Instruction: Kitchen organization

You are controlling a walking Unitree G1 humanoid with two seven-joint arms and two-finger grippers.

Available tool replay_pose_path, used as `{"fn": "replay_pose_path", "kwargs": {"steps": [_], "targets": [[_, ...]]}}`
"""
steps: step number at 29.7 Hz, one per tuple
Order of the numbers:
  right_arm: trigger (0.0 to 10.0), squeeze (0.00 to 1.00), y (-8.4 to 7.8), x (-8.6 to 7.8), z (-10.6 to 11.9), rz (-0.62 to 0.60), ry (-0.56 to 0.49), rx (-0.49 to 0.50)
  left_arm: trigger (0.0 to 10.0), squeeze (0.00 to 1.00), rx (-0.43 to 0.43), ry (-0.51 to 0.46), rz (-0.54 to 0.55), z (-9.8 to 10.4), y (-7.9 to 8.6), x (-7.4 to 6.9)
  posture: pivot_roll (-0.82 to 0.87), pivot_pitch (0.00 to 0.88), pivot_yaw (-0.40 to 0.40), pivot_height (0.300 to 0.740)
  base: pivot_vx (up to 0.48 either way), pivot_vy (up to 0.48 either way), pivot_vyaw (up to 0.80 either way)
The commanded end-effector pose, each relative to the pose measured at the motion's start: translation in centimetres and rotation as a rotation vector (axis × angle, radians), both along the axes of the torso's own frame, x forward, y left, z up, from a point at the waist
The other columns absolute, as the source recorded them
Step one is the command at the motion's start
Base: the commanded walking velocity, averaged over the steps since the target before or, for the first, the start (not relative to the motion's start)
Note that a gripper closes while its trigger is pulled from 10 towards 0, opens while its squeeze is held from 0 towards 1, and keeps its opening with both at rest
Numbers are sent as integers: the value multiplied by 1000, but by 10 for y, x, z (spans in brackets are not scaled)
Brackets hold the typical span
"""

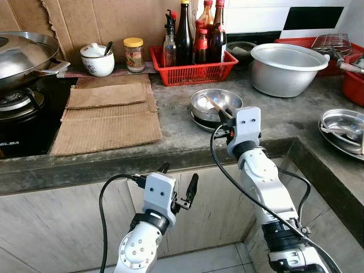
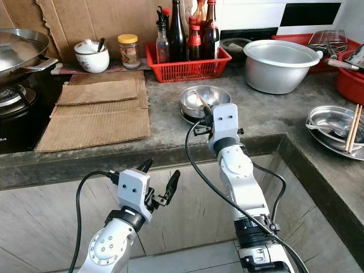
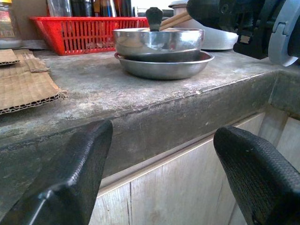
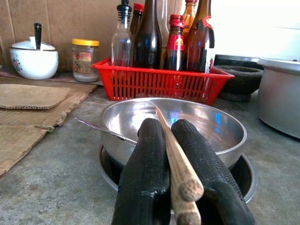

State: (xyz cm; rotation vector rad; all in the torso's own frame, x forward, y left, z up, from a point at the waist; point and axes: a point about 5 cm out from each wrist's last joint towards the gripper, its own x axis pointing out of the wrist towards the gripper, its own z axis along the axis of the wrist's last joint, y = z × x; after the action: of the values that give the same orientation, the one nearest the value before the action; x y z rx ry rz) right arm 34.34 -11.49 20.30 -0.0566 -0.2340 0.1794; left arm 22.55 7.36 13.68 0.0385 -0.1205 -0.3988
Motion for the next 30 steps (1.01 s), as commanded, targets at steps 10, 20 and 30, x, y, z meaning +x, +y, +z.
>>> {"fn": "replay_pose_path", "kwargs": {"steps": [10,20,30], "targets": [[0,0,-6,-11,32,-12,-136,125,10000,0,7,15,2,-2,0,0,62,46,-51,740,0,0,0],[0,0,-23,-40,44,-109,-218,134,10000,0,15,4,5,-1,1,1,55,40,-45,740,0,0,0],[0,0,-54,-70,17,-298,-166,48,10000,0,21,-6,13,-1,4,2,43,25,-29,740,0,0,0]]}}
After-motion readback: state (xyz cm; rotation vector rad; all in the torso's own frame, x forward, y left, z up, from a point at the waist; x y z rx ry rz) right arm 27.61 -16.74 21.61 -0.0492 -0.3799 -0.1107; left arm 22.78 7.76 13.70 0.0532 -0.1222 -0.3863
